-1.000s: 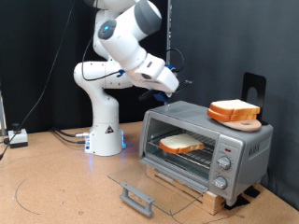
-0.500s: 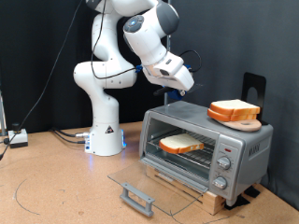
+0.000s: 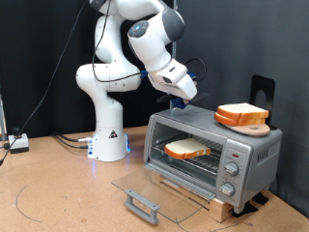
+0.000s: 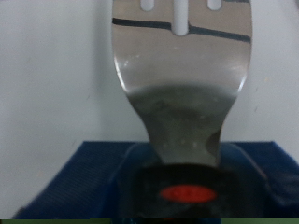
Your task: Make a piece of toast with the oven
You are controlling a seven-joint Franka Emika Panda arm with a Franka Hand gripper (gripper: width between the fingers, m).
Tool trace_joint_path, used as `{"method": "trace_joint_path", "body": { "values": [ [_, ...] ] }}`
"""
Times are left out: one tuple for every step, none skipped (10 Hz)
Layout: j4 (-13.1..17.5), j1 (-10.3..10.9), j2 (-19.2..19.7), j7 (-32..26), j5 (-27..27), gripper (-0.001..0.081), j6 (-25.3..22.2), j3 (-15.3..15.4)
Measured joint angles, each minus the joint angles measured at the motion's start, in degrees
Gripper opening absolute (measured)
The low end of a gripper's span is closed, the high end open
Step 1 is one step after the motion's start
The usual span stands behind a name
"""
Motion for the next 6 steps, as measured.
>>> {"method": "trace_joint_path", "body": {
  "values": [
    [-0.3, 0.5, -0.5, 0.0, 2.6, 0.0394, 1.1, 1.2],
    [-0.3, 0.9, -0.9, 0.3, 4.7, 0.0394, 2.1, 2.4],
    [-0.2, 1.1, -1.0, 1.4, 5.6, 0.0394, 2.7, 3.6],
    [-0.2, 1.1, -1.0, 2.5, 5.7, 0.0394, 3.3, 4.7],
    [-0.2, 1.1, -1.0, 3.4, 5.7, 0.0394, 3.8, 5.7],
    [-0.3, 1.1, -1.0, 4.1, 5.7, 0.0394, 4.3, 6.5]
  ]
}}
